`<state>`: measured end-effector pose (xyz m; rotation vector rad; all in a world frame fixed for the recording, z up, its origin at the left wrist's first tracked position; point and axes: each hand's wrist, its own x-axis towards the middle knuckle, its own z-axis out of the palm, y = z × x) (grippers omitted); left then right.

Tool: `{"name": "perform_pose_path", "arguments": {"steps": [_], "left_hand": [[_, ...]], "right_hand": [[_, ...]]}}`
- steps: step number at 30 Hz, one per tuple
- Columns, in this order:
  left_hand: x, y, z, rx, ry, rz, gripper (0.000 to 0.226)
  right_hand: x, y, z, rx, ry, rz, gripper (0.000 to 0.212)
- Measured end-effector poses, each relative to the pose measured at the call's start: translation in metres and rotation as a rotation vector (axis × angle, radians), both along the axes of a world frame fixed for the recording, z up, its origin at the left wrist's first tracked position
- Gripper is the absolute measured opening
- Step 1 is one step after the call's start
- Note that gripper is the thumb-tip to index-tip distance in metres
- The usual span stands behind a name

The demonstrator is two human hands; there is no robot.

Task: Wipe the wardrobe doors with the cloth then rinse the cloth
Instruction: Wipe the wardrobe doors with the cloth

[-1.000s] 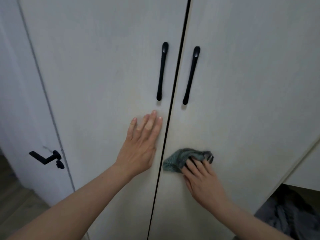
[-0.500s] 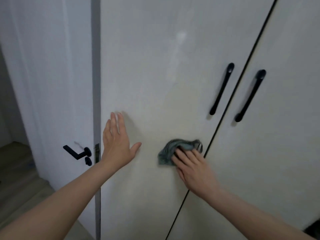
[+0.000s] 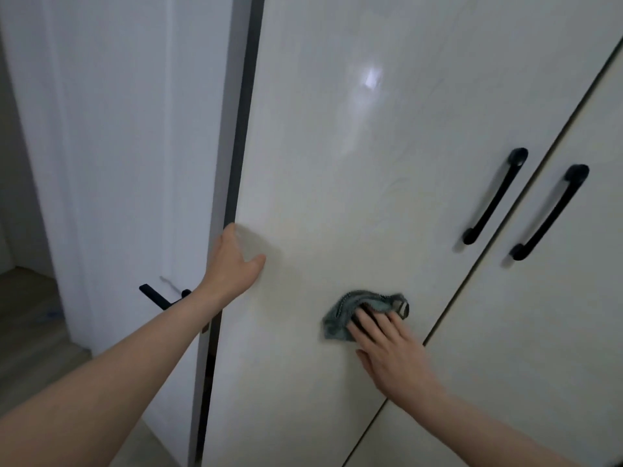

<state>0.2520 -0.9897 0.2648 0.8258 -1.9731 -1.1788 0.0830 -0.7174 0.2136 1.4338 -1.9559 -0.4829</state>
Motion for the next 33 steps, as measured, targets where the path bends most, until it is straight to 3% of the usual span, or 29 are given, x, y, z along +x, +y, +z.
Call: {"name": "perform_pose_path", "arguments": {"steps": [5, 8, 10, 13, 15, 17, 22, 25, 28, 33], "left_hand": [[0.000, -0.004, -0.001, 0.041, 0.008, 0.002, 0.057], [-0.002, -0.004, 0.000, 0.030, -0.009, 0.013, 0.056], [0.000, -0.003, 0.001, 0.025, -0.031, 0.002, 0.059], [0.005, -0.005, 0.003, 0.056, -0.034, -0.039, 0.054], [0.009, -0.008, 0.006, 0.054, -0.030, -0.069, 0.050], [0.014, -0.008, 0.011, 0.064, -0.033, -0.086, 0.053], [0.026, -0.005, 0.023, 0.089, -0.062, -0.079, 0.064], [0.031, -0.010, 0.029, 0.095, -0.098, -0.071, 0.068], [0.033, -0.009, 0.030, 0.090, -0.104, -0.078, 0.069], [0.032, -0.007, 0.028, 0.085, -0.092, -0.075, 0.065]], "right_hand": [[0.007, -0.044, 0.117, -0.433, 0.115, -0.034, 0.055], [0.017, -0.058, 0.140, -0.584, 0.088, -0.089, 0.064], [0.021, -0.055, 0.107, -0.548, 0.037, -0.093, 0.067], [0.029, -0.036, 0.019, -0.262, -0.075, -0.087, 0.062], [0.031, -0.026, -0.010, -0.097, -0.100, -0.111, 0.058], [0.026, -0.040, 0.001, -0.122, -0.100, -0.041, 0.062], [0.040, -0.122, 0.108, -0.498, -0.035, 0.130, 0.058], [0.050, -0.151, 0.132, -0.601, -0.078, 0.138, 0.059], [0.053, -0.158, 0.084, -0.517, -0.111, 0.194, 0.062], [0.050, -0.134, -0.044, -0.045, -0.165, 0.157, 0.079]]}}
